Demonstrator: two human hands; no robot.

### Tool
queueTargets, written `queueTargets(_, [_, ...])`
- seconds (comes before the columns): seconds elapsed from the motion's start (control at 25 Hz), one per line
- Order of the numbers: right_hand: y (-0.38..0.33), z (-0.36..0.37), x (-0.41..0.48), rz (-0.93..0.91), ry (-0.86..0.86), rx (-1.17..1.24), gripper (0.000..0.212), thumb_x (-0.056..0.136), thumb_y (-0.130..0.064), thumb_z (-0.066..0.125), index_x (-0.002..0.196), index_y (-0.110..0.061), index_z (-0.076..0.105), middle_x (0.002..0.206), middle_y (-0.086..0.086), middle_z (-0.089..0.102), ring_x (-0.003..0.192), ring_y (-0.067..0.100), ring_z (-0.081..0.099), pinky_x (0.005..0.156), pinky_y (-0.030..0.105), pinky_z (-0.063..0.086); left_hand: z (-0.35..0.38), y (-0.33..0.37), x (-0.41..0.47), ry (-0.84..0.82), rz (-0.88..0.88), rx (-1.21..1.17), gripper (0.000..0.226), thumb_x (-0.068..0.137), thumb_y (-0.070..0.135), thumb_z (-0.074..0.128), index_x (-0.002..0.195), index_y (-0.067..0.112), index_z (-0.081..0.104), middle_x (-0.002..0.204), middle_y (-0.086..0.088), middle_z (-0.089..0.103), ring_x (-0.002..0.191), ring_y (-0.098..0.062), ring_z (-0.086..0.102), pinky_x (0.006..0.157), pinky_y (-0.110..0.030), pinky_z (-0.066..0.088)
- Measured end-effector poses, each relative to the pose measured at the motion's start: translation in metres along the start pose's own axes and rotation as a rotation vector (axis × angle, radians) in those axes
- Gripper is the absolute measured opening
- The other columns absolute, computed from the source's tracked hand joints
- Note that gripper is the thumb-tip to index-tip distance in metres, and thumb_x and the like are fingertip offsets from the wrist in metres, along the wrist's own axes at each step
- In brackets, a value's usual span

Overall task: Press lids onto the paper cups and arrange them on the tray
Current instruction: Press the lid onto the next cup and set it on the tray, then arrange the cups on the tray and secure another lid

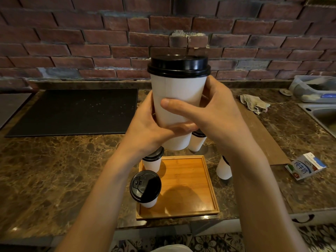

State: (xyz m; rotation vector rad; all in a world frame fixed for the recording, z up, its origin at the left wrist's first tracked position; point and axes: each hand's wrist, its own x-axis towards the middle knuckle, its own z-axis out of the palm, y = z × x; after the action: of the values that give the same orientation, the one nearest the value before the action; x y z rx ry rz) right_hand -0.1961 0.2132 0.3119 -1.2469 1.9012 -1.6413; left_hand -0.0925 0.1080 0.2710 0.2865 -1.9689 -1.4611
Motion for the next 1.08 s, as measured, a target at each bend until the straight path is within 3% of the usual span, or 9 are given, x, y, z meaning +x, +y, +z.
queueTargets(0.12, [0.001,-0.003,0.001,-0.024,-0.004,0.017,0.069,0.069,-0.033,0.085,0.128,-0.022,0.053,0.117,-0.009,0.064,0.108,0.005,0.061,0.087,0.033,0.058,-0.001,-0.002,0.0,-0.016,0.005,-0.007,0.07,0.057,0.032,0.08,0.117,0.04,0.043,0.106,0.035,0.06,0.105,0.011,0.057,0.074,-0.005,0.048])
queueTargets(0.24, [0.002,-0.006,0.002,-0.076,-0.009,0.074,0.076,0.063,-0.031,0.087,0.13,-0.018,0.053,0.119,-0.007,0.066,0.113,0.005,0.061,0.091,0.031,0.056,-0.005,-0.002,0.003,-0.066,0.03,-0.014,0.079,0.06,0.026,0.083,0.128,0.028,0.043,0.119,0.014,0.06,0.113,-0.003,0.057,0.08,-0.014,0.052])
queueTargets(0.4, [0.013,-0.007,-0.002,-0.135,0.027,0.154,0.074,0.064,-0.022,0.088,0.13,-0.013,0.053,0.121,-0.005,0.066,0.114,0.004,0.062,0.09,0.023,0.054,-0.014,-0.012,-0.001,-0.123,0.013,-0.067,0.091,0.07,0.03,0.078,0.145,0.019,0.028,0.137,-0.005,0.049,0.126,-0.019,0.05,0.094,-0.036,0.05])
queueTargets(0.52, [0.032,-0.004,-0.006,-0.152,0.064,0.116,0.079,0.065,-0.025,0.088,0.133,-0.012,0.05,0.126,-0.006,0.062,0.118,0.003,0.059,0.094,0.022,0.052,-0.023,-0.038,-0.019,0.013,-0.03,-0.007,0.077,0.078,0.057,0.064,0.143,0.036,0.029,0.145,0.003,0.042,0.133,-0.007,0.041,0.1,-0.023,0.044])
queueTargets(0.6, [0.051,-0.002,-0.01,-0.132,0.083,0.093,0.082,0.064,-0.028,0.087,0.134,-0.014,0.047,0.127,-0.009,0.06,0.119,0.0,0.057,0.096,0.021,0.05,-0.033,-0.064,-0.036,0.139,-0.101,0.125,0.067,0.08,0.061,0.056,0.139,0.046,0.029,0.147,0.012,0.036,0.133,0.002,0.036,0.1,-0.014,0.039])
queueTargets(0.68, [0.076,0.002,-0.015,-0.091,0.106,0.074,0.087,0.062,-0.032,0.086,0.136,-0.011,0.045,0.129,-0.009,0.058,0.121,0.0,0.055,0.099,0.022,0.049,-0.044,-0.098,-0.058,0.237,-0.173,0.28,0.057,0.083,0.058,0.049,0.135,0.054,0.026,0.148,0.017,0.031,0.135,0.0,0.033,0.104,-0.022,0.034])
queueTargets(0.8, [0.118,0.008,-0.027,-0.021,0.132,0.052,0.094,0.061,-0.03,0.087,0.14,-0.009,0.041,0.133,-0.004,0.056,0.125,0.005,0.053,0.104,0.03,0.048,-0.053,-0.154,-0.097,0.35,-0.327,0.502,0.052,0.092,0.055,0.046,0.14,0.048,0.026,0.151,0.013,0.024,0.138,-0.008,0.024,0.109,-0.039,0.027])
queueTargets(0.92, [0.161,0.018,-0.04,0.045,0.123,0.065,0.089,0.062,-0.018,0.09,0.137,-0.022,0.042,0.129,-0.018,0.055,0.125,-0.001,0.051,0.104,0.021,0.045,-0.044,-0.2,-0.135,0.282,-0.543,0.648,0.06,0.09,0.052,0.037,0.146,0.034,0.027,0.159,0.004,0.012,0.145,-0.015,0.007,0.115,-0.048,0.015])
queueTargets(1.08, [0.208,0.033,-0.06,0.178,0.108,0.072,0.089,0.061,-0.023,0.091,0.127,-0.047,0.037,0.13,-0.022,0.05,0.125,-0.008,0.046,0.1,0.013,0.043,-0.034,-0.24,-0.168,0.118,-0.641,0.837,0.052,0.1,0.032,0.041,0.149,0.022,0.025,0.159,-0.007,0.009,0.147,-0.024,0.0,0.118,-0.047,0.009])
